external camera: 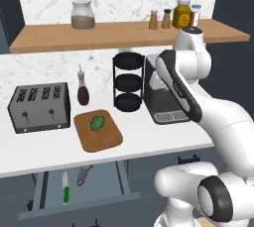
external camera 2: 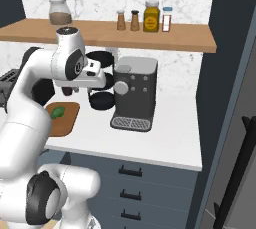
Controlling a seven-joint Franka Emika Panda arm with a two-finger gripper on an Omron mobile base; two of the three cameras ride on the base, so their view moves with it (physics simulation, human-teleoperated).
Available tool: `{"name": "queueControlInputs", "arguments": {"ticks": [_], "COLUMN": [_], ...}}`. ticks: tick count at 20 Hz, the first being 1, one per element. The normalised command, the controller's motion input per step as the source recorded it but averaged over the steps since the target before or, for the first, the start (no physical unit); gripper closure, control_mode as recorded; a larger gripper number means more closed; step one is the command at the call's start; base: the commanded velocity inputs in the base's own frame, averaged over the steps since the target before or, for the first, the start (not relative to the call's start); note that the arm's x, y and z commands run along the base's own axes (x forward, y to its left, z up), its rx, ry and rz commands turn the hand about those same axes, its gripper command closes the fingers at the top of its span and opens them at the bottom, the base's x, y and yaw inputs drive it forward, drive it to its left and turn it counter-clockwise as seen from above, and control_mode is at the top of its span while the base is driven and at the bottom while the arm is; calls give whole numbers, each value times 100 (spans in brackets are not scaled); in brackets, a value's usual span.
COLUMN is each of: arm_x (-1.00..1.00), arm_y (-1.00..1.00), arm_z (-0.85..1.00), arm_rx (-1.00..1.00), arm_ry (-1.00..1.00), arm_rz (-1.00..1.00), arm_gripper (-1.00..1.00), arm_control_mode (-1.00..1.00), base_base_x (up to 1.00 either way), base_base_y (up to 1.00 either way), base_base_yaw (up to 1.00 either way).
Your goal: Place the appropriate cutting tool for cutting the broccoli skin on the cutting board.
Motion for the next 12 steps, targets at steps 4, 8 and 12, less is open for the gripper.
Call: {"name": "queueControlInputs", "arguments": {"ticks": [4, 8, 12], "arm_x": [-19, -64, -64], "arm_y": [14, 92, 100], "arm_z": [0, -8, -30], "arm_rx": [0, -8, -12], "arm_ry": [0, 0, 3], "arm_rz": [1, 3, 0], "arm_gripper": [-100, -100, -100], "arm_control_mode": [-100, -100, -100], "base_base_x": [0, 0, 0], "base_base_y": [0, 0, 0], "base_base_yaw": [0, 0, 0]}}
